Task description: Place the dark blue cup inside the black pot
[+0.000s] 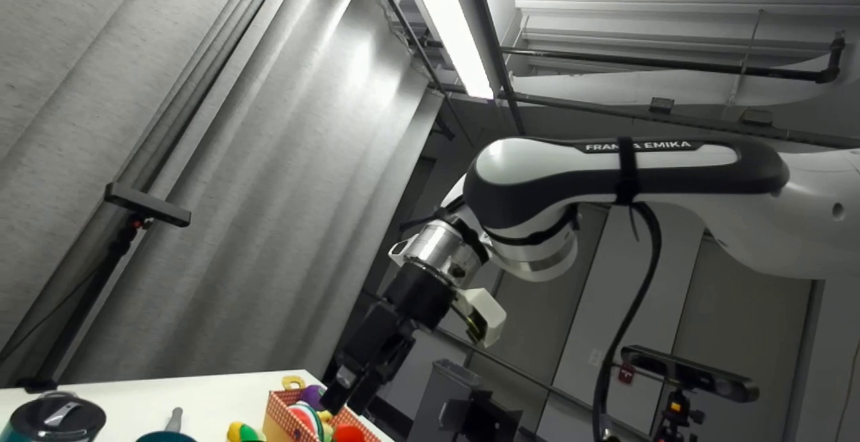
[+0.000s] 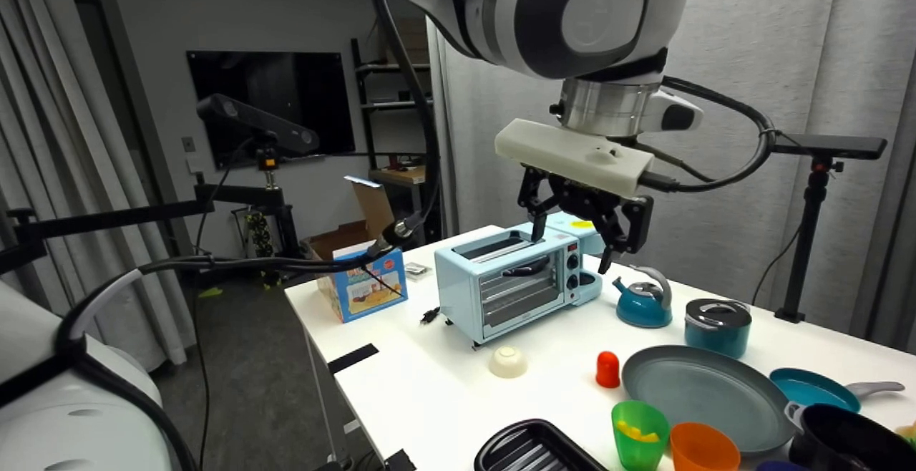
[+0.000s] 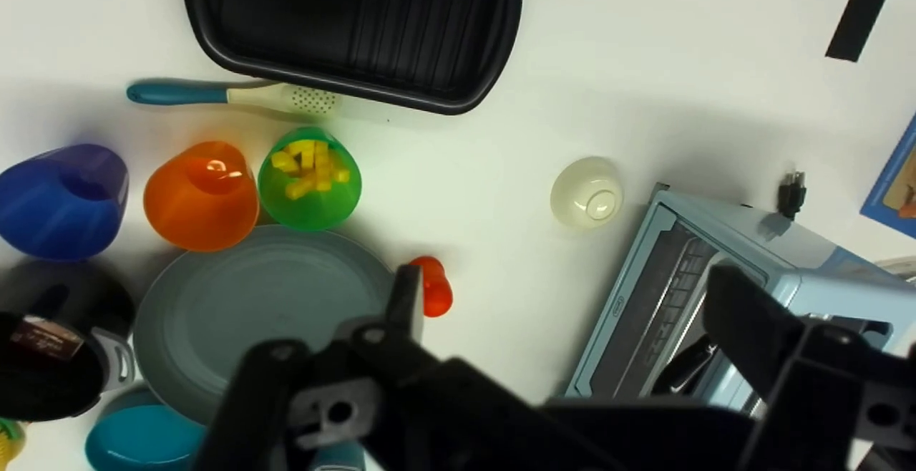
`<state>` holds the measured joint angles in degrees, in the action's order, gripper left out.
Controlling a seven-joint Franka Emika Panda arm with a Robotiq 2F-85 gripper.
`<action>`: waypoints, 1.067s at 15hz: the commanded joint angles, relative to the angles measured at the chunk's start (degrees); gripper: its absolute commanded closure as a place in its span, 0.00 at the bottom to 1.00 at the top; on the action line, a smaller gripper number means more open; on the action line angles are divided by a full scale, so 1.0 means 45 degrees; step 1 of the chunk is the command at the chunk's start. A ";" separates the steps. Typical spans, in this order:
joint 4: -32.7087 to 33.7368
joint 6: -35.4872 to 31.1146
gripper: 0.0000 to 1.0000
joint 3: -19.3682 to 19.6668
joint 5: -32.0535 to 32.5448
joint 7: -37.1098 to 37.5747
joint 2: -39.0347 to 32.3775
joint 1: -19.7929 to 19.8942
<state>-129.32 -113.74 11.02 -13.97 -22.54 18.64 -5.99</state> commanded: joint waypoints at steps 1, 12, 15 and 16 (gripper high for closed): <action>0.0034 0.0063 0.00 -0.0351 -0.0124 -0.0095 -0.0032 0.0399; -0.0117 -0.0025 0.00 -0.0307 -0.1127 -0.0150 -0.0046 0.0448; -0.0209 0.0363 0.00 0.0028 -0.3070 -0.0769 -0.0149 0.0343; -0.0317 0.0265 0.00 0.0065 -0.3630 -0.0903 -0.0141 0.0366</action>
<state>-130.10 -113.42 10.45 -23.41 -23.71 17.99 -4.88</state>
